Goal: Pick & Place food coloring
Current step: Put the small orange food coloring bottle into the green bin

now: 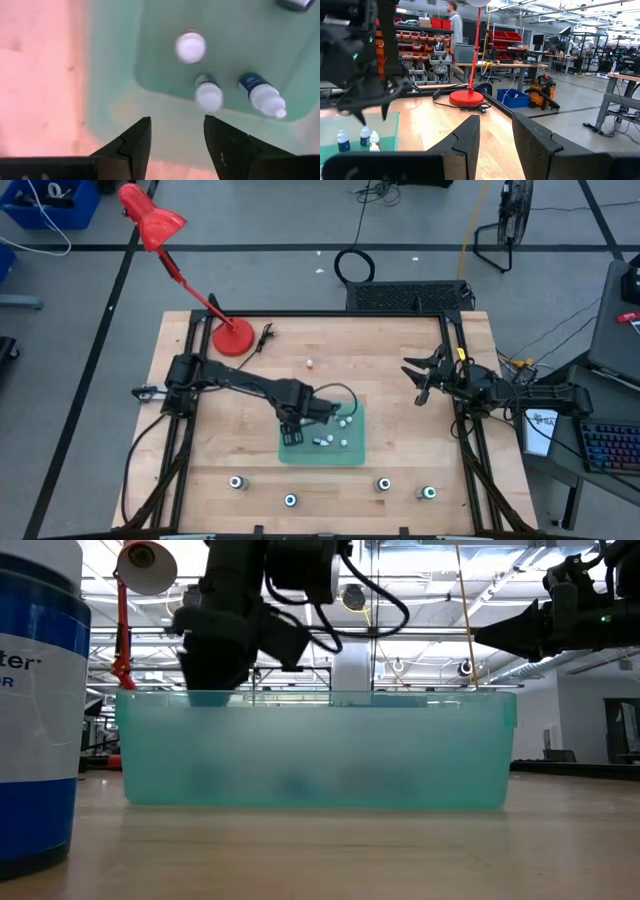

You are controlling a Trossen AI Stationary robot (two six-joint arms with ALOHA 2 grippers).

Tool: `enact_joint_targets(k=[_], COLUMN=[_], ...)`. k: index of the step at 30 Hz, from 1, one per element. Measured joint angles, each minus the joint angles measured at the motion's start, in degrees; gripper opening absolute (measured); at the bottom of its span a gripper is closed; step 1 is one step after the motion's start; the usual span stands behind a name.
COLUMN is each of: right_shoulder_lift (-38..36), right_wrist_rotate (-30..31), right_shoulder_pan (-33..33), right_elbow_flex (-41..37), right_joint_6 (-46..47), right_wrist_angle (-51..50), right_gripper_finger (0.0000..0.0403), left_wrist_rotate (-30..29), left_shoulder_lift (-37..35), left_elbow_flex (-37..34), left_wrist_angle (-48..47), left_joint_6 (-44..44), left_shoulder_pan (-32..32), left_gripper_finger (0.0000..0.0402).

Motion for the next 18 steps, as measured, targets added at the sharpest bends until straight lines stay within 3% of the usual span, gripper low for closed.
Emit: enact_joint_targets(k=[6,12,14,18], right_shoulder_lift=[0.1,0.2,0.3,0.3], right_wrist_rotate=[0.0,0.0,0.0,0.0], right_shoulder_pan=[0.0,0.0,0.0,0.0], right_elbow_flex=[0.0,0.0,0.0,0.0], right_joint_6=[0.0,0.0,0.0,0.0], right_wrist_angle=[0.0,0.0,0.0,0.0], right_gripper_finger=[0.0105,0.0105,0.0105,0.0105], left_wrist_rotate=[-2.4,-12.6,-12.2,-6.0], left_shoulder_lift=[-2.4,-4.2,-4.3,-3.8], left_elbow_flex=[4.0,7.6,8.4,8.5], left_wrist_angle=[-0.7,1.4,3.3,8.1], left_joint_6=[2.4,10.7,14.3,19.3], left_shoulder_pan=[2.8,5.9,8.3,14.7], left_gripper_finger=[0.0186,0.0186,0.0186,0.0186])
